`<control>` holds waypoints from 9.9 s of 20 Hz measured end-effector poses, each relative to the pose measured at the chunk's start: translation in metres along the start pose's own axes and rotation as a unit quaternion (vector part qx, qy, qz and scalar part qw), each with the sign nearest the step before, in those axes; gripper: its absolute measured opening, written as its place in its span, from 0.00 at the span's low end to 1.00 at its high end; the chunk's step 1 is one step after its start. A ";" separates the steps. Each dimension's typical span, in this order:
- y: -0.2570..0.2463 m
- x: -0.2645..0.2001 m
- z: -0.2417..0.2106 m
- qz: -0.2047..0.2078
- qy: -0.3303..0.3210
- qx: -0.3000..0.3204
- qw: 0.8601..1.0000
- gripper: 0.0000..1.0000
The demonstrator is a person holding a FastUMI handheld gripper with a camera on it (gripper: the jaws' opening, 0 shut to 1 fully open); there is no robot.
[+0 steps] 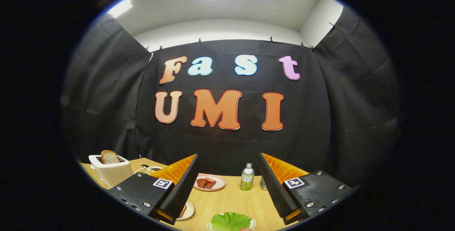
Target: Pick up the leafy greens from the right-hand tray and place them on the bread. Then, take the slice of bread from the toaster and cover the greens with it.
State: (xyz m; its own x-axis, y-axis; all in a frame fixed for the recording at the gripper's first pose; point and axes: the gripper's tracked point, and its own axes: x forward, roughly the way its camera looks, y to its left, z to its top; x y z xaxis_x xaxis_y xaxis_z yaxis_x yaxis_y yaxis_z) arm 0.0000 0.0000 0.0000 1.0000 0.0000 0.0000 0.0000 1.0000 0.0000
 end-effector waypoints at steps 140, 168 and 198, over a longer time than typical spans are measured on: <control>0.302 0.029 -0.152 0.237 0.473 -0.008 0.848 0.94; 0.466 0.054 -0.150 0.240 0.566 0.029 0.788 0.41; 0.291 0.048 -0.109 0.261 0.427 0.233 0.834 0.08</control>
State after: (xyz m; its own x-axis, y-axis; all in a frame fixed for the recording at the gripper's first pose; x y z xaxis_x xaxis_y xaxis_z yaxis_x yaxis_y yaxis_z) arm 0.0478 0.2911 -0.1093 0.4990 0.6338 -0.5911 -0.2350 0.7554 0.6117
